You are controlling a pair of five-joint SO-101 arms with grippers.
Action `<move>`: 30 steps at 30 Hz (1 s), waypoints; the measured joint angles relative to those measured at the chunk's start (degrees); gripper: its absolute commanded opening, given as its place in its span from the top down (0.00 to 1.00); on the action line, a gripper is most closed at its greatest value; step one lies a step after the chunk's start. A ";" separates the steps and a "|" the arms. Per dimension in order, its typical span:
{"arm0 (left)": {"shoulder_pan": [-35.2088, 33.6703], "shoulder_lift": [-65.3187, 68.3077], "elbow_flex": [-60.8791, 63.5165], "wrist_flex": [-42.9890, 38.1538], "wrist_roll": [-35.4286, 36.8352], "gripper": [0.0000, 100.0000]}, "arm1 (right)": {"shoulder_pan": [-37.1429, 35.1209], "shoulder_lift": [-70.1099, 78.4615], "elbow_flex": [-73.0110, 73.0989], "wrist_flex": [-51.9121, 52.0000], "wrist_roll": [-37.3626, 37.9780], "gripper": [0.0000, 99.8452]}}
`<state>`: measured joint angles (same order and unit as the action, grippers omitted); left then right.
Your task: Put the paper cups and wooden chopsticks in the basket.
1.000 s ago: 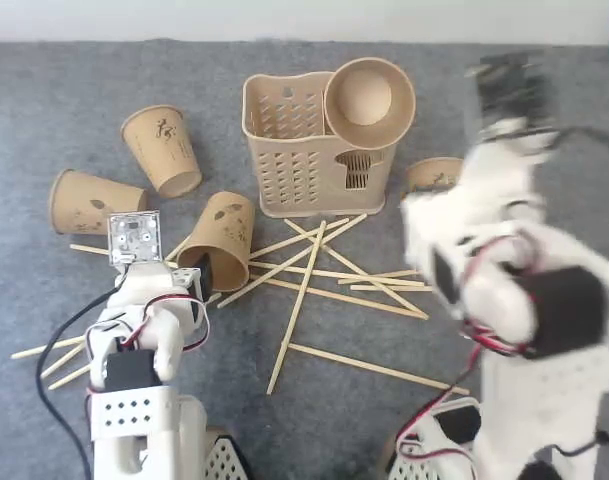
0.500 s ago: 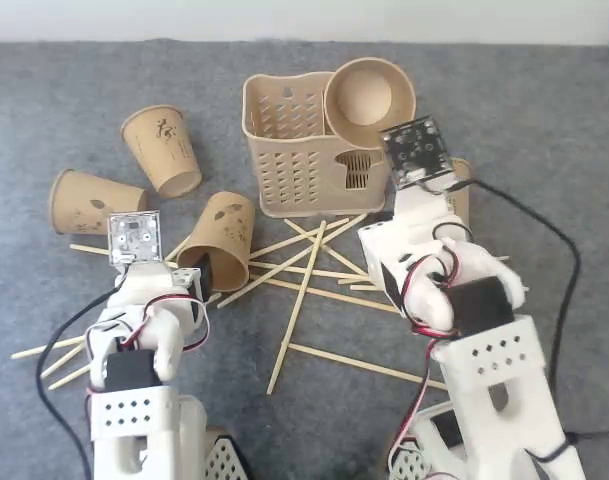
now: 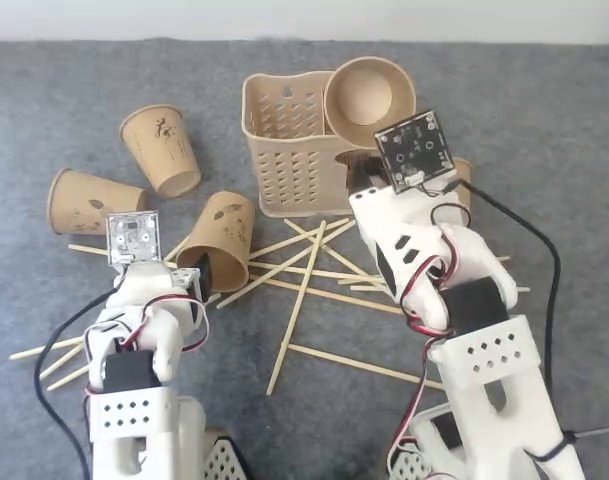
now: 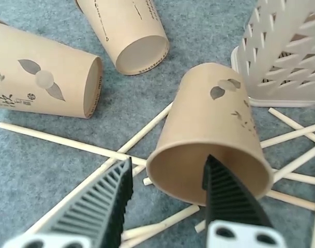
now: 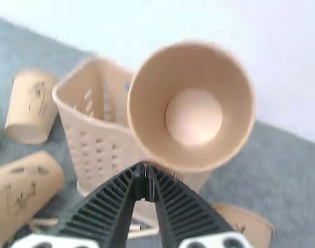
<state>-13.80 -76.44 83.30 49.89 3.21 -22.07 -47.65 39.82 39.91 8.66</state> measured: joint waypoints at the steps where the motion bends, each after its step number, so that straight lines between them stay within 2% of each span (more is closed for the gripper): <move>1: 0.00 0.00 0.00 0.00 0.00 0.79 | 0.00 0.00 0.00 -1.14 0.00 0.99; 9: 0.00 0.00 0.00 0.00 0.00 0.79 | 0.00 0.00 0.00 -6.33 0.00 0.99; 15: 0.00 0.00 0.00 0.00 0.00 0.79 | 0.00 -2.20 0.09 7.12 0.00 0.99; 18: 0.00 0.00 0.00 0.00 0.00 0.79 | -0.18 -2.81 1.41 8.62 0.00 0.99; 25: 0.00 0.00 0.00 0.00 0.00 0.79 | 0.35 -2.73 7.65 -2.55 0.00 0.99; 30: 0.00 0.00 0.00 0.00 0.00 0.79 | 2.37 3.60 7.38 -11.87 0.00 0.99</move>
<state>-13.80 -76.44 83.30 49.89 3.21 -19.69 -44.04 47.21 28.04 8.66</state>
